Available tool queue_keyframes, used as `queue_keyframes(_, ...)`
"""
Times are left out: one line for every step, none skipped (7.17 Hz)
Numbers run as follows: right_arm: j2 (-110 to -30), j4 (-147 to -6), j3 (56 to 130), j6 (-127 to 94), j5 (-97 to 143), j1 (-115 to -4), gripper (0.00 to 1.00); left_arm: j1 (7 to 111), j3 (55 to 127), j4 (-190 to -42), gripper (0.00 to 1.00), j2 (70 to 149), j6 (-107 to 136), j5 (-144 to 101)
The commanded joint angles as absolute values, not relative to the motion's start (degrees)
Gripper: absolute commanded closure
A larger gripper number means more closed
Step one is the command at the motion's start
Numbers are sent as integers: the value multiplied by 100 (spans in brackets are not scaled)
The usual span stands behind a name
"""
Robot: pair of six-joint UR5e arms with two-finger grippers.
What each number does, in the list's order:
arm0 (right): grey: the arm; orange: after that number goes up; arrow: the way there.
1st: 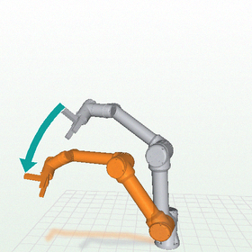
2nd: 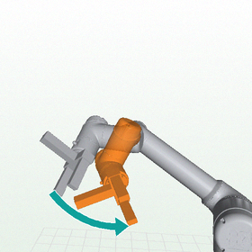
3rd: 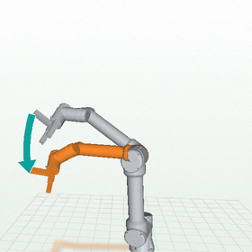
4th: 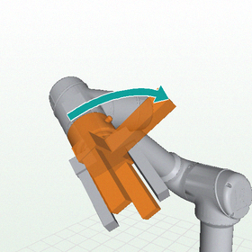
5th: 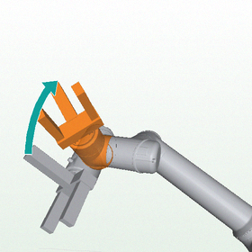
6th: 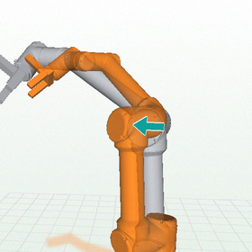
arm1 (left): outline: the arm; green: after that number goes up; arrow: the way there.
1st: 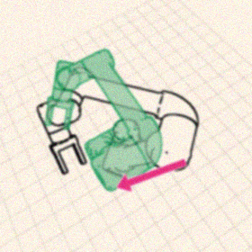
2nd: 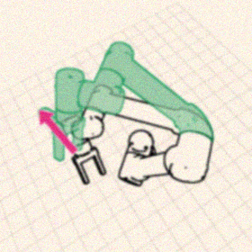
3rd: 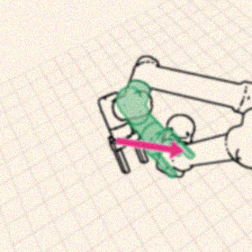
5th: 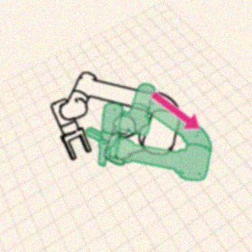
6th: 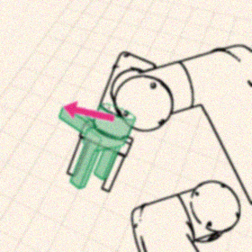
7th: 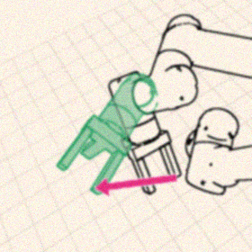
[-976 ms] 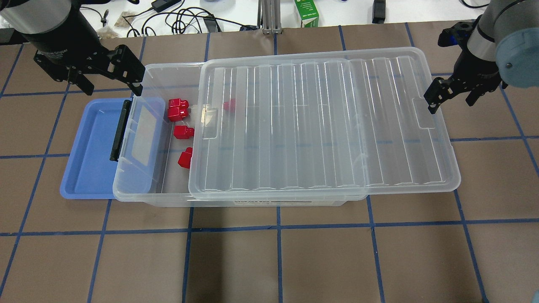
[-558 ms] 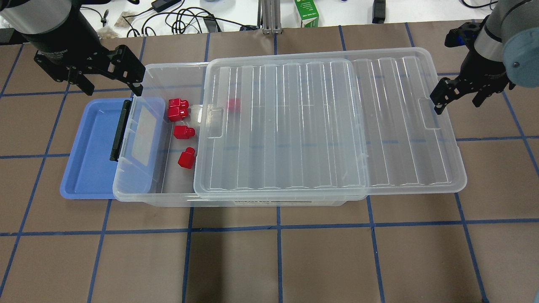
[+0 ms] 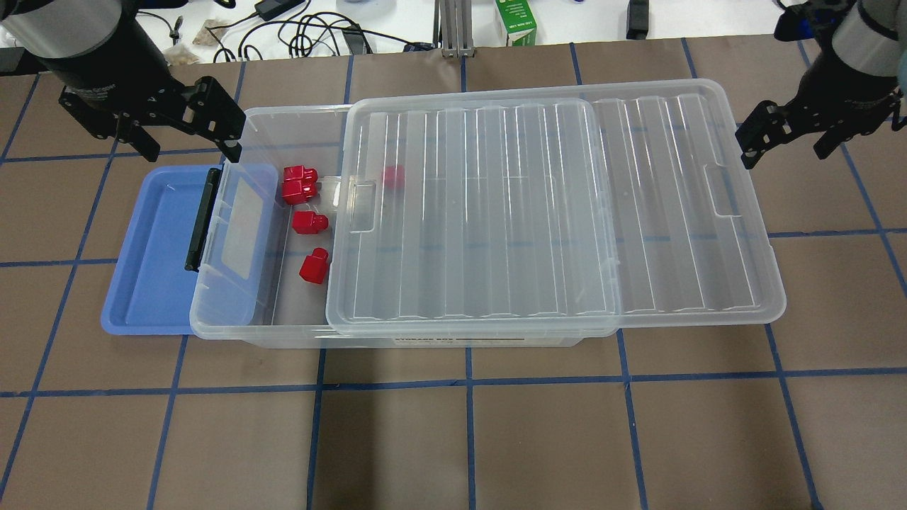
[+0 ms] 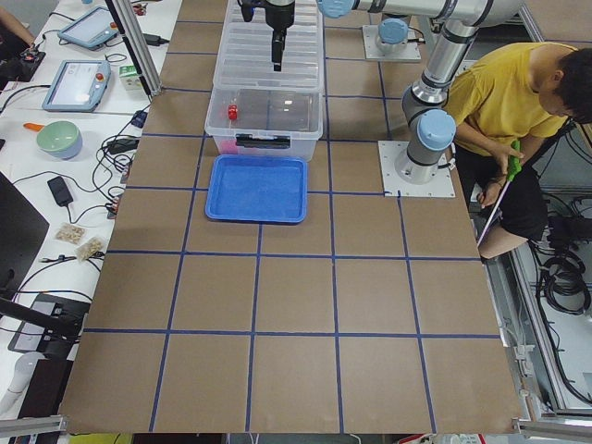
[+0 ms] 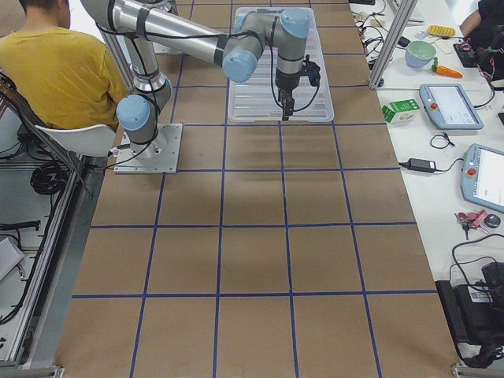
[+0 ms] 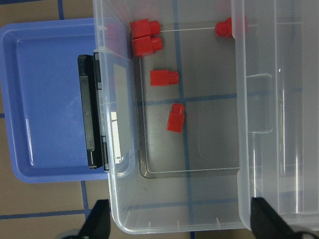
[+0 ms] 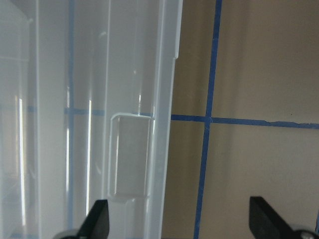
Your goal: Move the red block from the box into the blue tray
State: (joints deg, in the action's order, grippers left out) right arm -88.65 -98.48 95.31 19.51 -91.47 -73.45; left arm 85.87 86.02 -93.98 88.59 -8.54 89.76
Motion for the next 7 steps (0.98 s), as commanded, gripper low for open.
queue_keyframes(-9482,-9196,9405,1068,-9061,-7514,0,8596,8988,-9396,0,8851,-853,8956)
queue_keyframes(-9466,-8776,9152,646,-9062,-7689,0,8596,9365,-9021,0,9016,-896,8930)
queue_keyframes(-9431,-8598,9123,198,-9079,-7943,0,8596,9787,-8069,0,9131,-931,8921)
queue_keyframes(-9326,-8622,9175,115,-9114,-8145,0,8578,10243,-7590,0,9236,-949,8930)
queue_keyframes(-9369,-8639,9176,123,-9158,-8339,0,8587,10631,-6802,0,9411,-949,8921)
queue_keyframes(-9308,-8640,9202,140,-9141,-8367,0,8596,10791,-6611,0,9474,-958,8921)
queue_keyframes(-9308,-8640,9193,175,-9149,-8367,0,8657,10836,-6618,0,9536,-932,8921)
